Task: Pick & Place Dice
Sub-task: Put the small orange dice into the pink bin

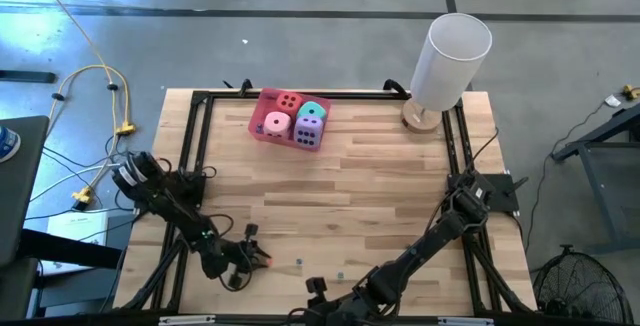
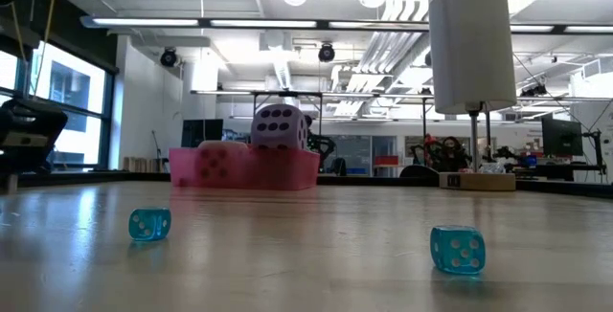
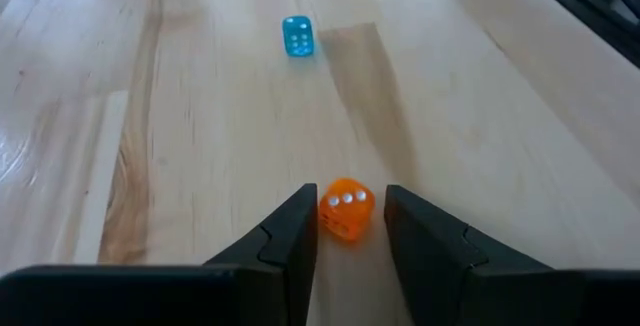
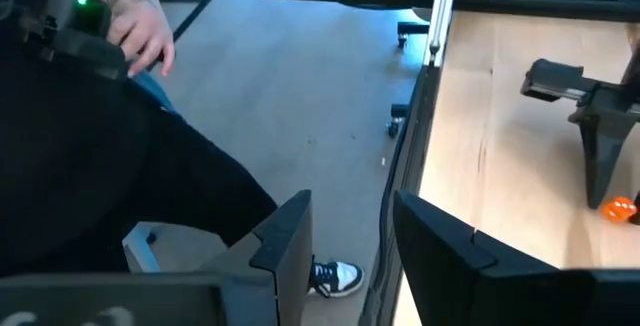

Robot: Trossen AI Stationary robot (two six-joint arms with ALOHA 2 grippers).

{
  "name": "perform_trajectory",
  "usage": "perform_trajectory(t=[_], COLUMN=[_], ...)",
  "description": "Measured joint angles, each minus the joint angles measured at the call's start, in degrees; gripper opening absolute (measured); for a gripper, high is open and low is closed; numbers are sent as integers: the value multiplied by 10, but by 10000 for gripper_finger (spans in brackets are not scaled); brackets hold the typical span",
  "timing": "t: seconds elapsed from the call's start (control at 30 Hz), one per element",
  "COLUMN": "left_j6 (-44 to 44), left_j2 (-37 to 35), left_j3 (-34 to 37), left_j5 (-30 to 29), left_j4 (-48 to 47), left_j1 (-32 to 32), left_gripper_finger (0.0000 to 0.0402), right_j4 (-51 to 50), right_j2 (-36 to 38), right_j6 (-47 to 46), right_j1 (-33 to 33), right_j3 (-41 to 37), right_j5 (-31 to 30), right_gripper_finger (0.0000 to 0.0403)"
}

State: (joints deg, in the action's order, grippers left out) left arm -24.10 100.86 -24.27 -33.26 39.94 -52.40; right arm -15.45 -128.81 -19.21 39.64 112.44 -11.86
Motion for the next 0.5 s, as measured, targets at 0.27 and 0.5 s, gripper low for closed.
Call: perform_trajectory(t=[0.27, 0.5], left_j6=[-2, -14], left_j2=[25, 25], left_j3=[0, 0], left_j5=[-1, 1], left_j4=[43, 44], left_j1=[2, 0], left_gripper_finger=[106, 63], right_j4=[-36, -56], right_j2=[0, 0], right_j6=[15, 30], right_j1=[0, 0], right_j3=[0, 0], right_j5=[0, 4], right_gripper_finger=[132, 133])
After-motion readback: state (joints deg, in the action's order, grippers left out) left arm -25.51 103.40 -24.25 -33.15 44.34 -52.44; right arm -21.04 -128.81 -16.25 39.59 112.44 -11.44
